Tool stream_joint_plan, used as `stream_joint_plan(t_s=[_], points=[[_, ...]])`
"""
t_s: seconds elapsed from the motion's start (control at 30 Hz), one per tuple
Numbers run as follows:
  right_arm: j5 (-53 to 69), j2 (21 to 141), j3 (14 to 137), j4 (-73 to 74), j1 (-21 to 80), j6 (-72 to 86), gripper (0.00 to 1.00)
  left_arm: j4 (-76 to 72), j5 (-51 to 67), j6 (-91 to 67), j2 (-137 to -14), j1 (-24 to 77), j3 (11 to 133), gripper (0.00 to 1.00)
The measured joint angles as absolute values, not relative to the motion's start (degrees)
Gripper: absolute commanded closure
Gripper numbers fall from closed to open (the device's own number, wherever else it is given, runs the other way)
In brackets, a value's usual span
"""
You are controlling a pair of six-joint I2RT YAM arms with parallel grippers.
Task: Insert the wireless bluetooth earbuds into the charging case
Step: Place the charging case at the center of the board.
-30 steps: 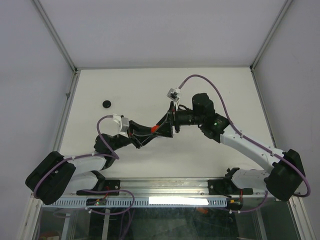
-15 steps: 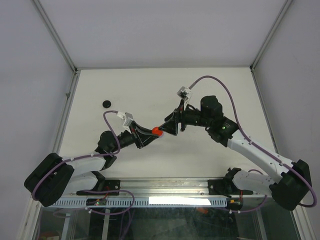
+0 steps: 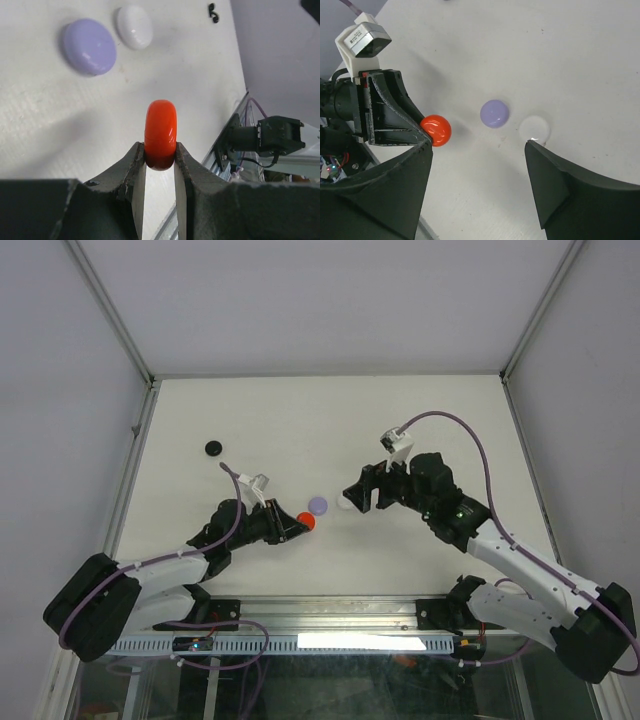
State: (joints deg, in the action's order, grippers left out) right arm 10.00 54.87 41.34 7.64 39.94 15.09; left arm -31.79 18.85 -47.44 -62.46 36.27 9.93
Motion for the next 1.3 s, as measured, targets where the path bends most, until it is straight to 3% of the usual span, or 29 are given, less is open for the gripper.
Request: stream_joint_plan(t_s=[0.47,0.6,0.73,1.1,1.3], points=[[2.9,51.5,38.2,9.0,39.8,14.2,0.22,-27.5,18.4,-56.6,-86.0,36.3,20.1,0.74],[1.8,50.5,38.0,9.5,39.8,13.5,0.22,-28.5,18.5,-58.2,-90.9,36.3,24.0,0.61],[0.9,49.7,38.0,9.9,39.8,13.0,0.21,-30.2,19.6,-60.5,-94.5,36.4,27.4,0.42],[-1.4,48.9,38.0,11.1,39.6,12.3,0.20,-24.0,15.9,-61.5,-87.9,36.8,27.1,0.02],[-2.3,48.8,38.0,11.2,39.6,12.3,0.20,-10.3,9.4,-59.2,-79.4,36.8,27.1,0.01]])
